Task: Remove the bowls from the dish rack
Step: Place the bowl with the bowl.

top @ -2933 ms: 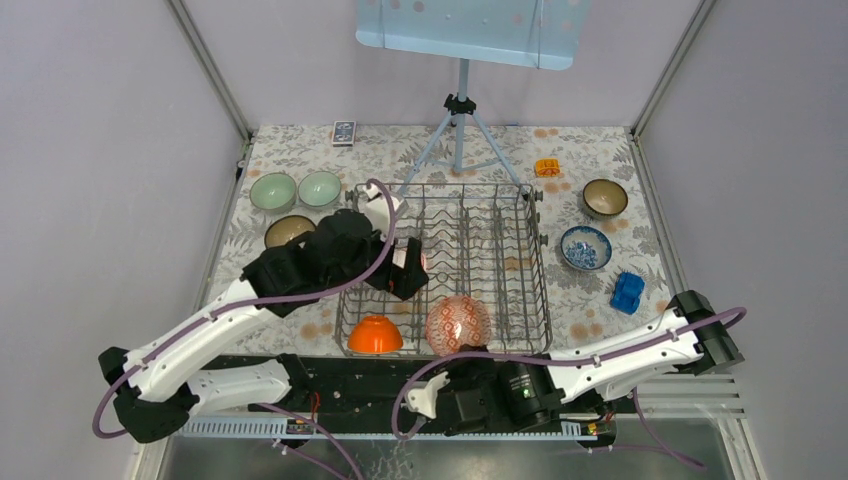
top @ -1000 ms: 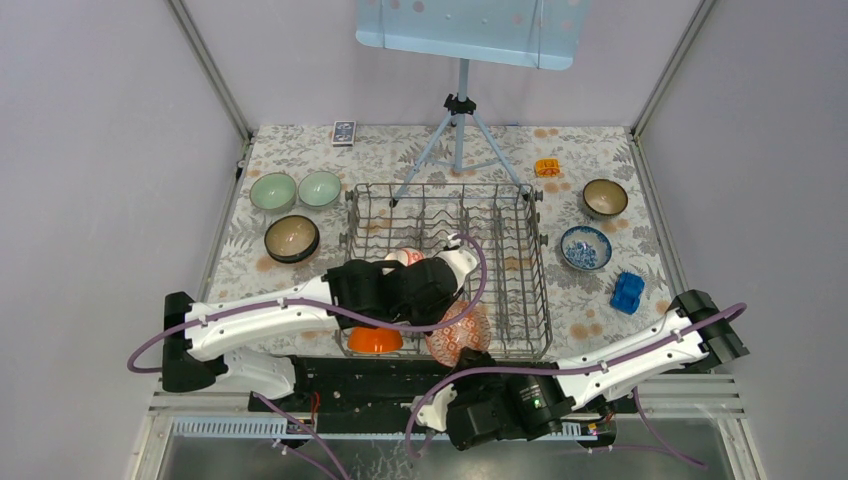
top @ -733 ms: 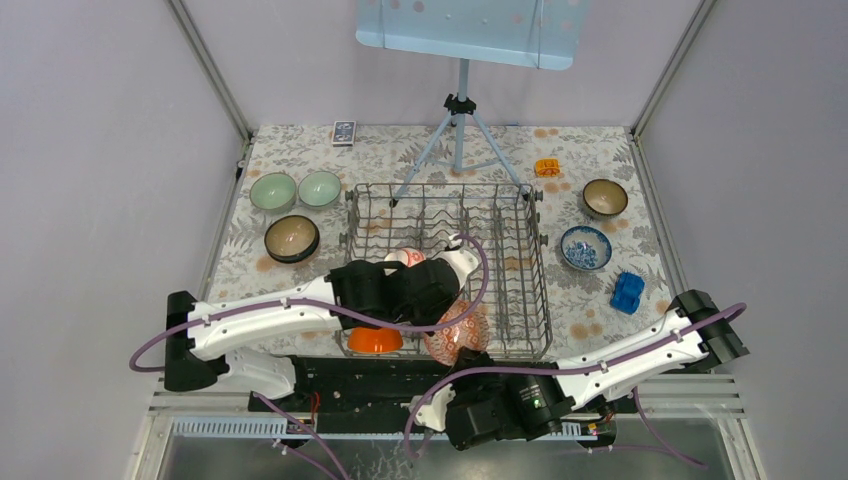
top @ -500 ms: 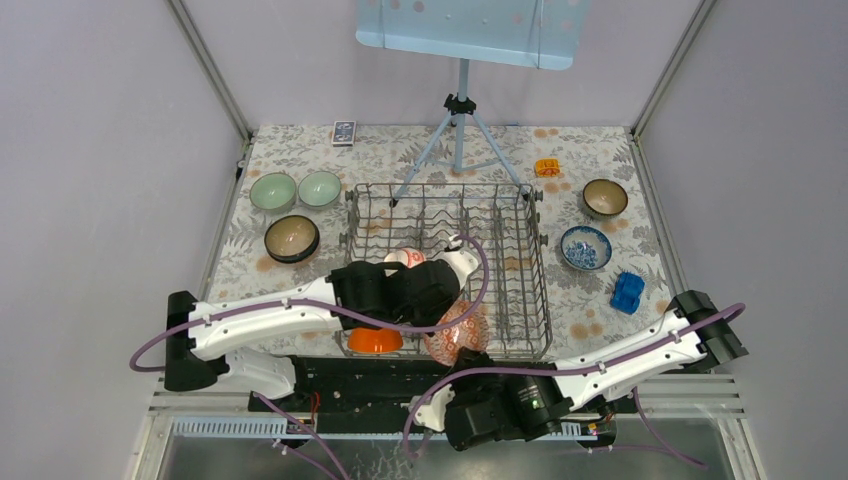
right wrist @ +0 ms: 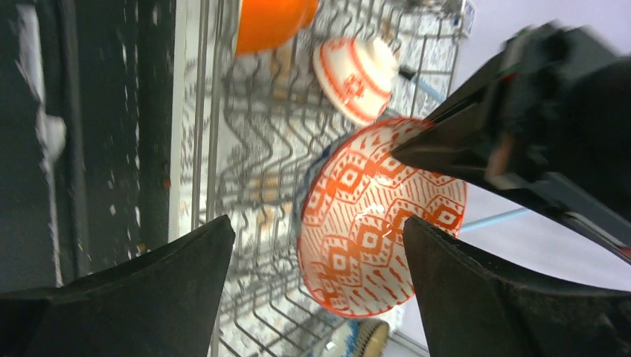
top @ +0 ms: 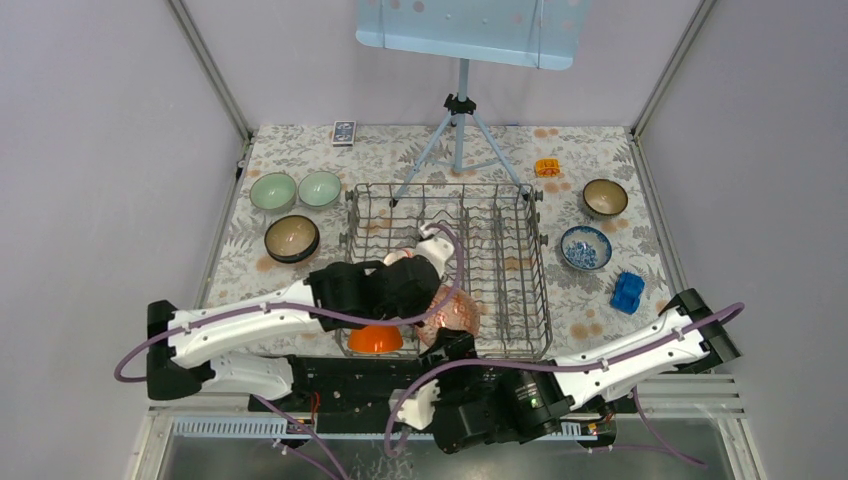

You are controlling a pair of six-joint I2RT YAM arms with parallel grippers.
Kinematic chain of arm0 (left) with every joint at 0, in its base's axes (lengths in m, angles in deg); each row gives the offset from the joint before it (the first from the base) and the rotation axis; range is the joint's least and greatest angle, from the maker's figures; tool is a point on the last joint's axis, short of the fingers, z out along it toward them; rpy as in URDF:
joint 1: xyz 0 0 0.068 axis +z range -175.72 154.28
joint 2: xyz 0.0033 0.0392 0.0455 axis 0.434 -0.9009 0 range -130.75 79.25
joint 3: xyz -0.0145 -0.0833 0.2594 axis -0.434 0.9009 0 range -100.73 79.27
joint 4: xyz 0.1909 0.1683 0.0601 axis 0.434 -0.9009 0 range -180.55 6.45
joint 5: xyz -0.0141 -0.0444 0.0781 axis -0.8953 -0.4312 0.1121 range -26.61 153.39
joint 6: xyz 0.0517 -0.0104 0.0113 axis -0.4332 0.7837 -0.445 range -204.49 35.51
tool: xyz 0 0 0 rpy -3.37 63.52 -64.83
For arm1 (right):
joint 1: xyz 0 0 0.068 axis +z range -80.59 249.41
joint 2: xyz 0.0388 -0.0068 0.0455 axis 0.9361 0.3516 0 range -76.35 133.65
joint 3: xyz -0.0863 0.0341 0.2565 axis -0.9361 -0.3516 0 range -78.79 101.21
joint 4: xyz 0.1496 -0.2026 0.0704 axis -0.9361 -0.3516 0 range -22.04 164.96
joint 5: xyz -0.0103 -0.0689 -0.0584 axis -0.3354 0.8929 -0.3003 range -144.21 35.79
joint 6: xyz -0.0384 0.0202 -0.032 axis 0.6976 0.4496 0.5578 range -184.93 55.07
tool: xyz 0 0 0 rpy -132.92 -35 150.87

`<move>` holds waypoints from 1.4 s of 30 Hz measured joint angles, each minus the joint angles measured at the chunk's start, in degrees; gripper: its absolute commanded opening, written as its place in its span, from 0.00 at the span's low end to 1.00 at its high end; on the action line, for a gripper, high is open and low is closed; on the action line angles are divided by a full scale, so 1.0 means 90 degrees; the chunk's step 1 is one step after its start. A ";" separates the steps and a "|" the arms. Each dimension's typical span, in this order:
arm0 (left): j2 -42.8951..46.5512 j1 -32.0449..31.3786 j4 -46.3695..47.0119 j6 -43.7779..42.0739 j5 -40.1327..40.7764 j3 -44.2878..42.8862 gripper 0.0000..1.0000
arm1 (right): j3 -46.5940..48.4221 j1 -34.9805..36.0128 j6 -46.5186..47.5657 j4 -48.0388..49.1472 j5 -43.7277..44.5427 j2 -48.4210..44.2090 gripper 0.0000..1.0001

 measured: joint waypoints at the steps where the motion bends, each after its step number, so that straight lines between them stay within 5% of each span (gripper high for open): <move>1: 0.0083 0.0100 0.0019 0.0061 0.0017 0.0044 0.00 | 0.0345 0.0002 -0.0095 0.0049 -0.0002 0.0100 0.91; 13: 0.1081 0.3240 0.0600 0.0525 0.0007 0.0180 0.00 | 0.1474 -0.0192 -0.0675 0.1081 0.0170 0.0755 0.99; 20: 0.1030 0.4670 0.0602 0.0648 -0.0437 0.0180 0.00 | 0.2511 -0.1950 -0.1919 0.1338 -0.0231 0.1078 0.99; 30: 0.1047 0.4823 0.0614 0.1088 -0.1175 0.0432 0.00 | 0.2467 -0.5792 -0.5421 0.1404 -0.2147 -0.0257 0.97; 38: 0.1071 0.4823 0.0486 0.1821 -0.1719 0.0687 0.00 | 0.0743 -0.7048 -0.7502 0.1617 -0.3638 -0.1195 0.70; 42: 0.1030 0.4758 0.0447 0.2200 -0.1807 0.0685 0.00 | 0.0529 -0.7128 -0.8072 0.1698 -0.4284 -0.0986 0.70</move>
